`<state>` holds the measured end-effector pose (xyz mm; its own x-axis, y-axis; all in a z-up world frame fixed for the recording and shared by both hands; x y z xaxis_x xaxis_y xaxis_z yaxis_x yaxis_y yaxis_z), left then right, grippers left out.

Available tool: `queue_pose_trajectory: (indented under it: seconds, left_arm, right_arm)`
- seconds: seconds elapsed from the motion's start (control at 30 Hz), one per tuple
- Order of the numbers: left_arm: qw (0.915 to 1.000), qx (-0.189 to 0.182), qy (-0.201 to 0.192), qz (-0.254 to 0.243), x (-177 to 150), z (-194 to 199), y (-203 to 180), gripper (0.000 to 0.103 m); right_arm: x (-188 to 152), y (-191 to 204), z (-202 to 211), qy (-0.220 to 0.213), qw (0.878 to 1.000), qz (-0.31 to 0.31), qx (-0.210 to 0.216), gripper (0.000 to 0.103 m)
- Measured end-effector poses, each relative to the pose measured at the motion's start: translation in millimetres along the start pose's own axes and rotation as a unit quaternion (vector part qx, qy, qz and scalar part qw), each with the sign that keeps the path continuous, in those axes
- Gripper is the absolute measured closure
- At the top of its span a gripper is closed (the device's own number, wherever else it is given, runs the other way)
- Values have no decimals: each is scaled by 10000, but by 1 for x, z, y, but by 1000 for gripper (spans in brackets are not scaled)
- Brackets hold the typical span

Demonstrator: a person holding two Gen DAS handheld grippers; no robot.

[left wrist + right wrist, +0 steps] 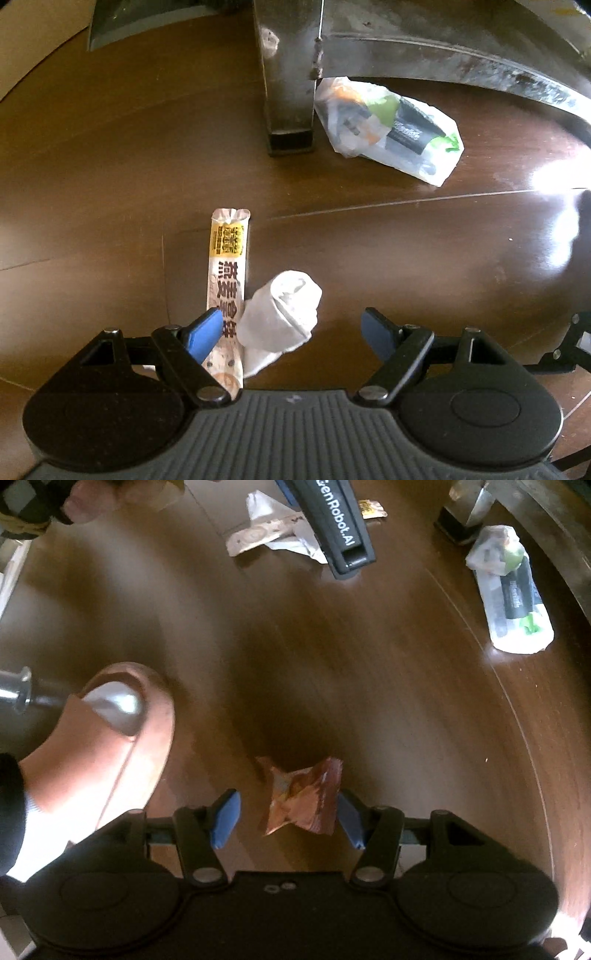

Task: Collect trash
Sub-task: 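Grasp the white tissue with the left tool while the right tool grasps the brown wrapper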

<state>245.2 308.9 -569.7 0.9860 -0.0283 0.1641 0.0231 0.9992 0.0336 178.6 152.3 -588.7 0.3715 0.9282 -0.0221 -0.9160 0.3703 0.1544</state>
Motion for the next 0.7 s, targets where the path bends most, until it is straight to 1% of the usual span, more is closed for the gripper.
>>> queue_pose_trajectory:
  seconds: [0.13, 0.17, 0.2, 0.23, 0.27, 0.33, 0.4, 0.43, 0.47, 0.5, 0.53, 0.57, 0.63, 0.67, 0.7]
  left_arm:
    - [9996, 163, -52, -228, 2, -7, -3, 21]
    - [9994, 181, -46, -286, 3, -10, -5, 23]
    - [9992, 205, -18, -350, 3, -12, -7, 27]
    - [9990, 210, 17, -404, 4, -15, -10, 35]
    - [9988, 199, 53, -453, 5, -17, -12, 39]
    - [9982, 249, 93, -536, 5, -21, -17, 39]
    - [9984, 238, 85, -501, 6, -22, -17, 40]
    - [9985, 246, 87, -481, 6, -22, -16, 44]
    - [9985, 253, 69, -471, 6, -21, -16, 50]
    - [9986, 247, 48, -475, 7, -20, -17, 55]
    - [9985, 254, 34, -489, 6, -19, -18, 64]
    - [9984, 259, 33, -509, 6, -18, -19, 68]
    - [9985, 237, 53, -495, 6, -17, -20, 71]
    - [9987, 221, 71, -456, 5, -16, -20, 75]
    - [9990, 189, 76, -405, 5, -15, -19, 77]
  right_arm:
    - [4, 0, -7, -26, 10000, 86, 5, 45]
    - [4, 0, -8, -16, 9999, 120, 14, 46]
    - [2, -1, -9, -14, 9998, 173, 14, 47]
    - [2, 0, -10, -10, 9997, 230, -1, 47]
    - [2, 2, -11, -5, 9996, 287, -30, 48]
    - [2, 5, -12, -8, 9992, 395, -66, 48]
    - [2, 7, -11, -42, 9989, 469, -67, 48]
    - [2, 7, -11, -36, 9988, 482, -57, 48]
    - [3, 7, -12, -26, 9988, 477, -61, 49]
    - [4, 6, -12, -25, 9989, 453, -71, 58]
    - [5, 4, -12, -18, 9991, 405, -95, 64]
    - [6, 6, -11, 6, 9993, 348, -121, 67]
    - [7, 2, -11, 25, 9997, 237, -97, 69]
    - [8, 0, -10, 3, 9997, 226, -123, 71]
    - [9, -2, -7, -35, 9997, 211, -146, 71]
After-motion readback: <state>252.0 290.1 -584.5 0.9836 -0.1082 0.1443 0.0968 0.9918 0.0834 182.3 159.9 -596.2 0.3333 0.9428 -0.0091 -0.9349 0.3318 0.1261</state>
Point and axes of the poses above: each gripper's, at about its wrist camera, not at the fingertips, and z roughly against the way its jaws point, y to its left, x to its top, the point moved 2 cm from there along -z, roughly the way its jaws point, and after that the axes turned 7 degrees about -z, right-handed, at the moved point
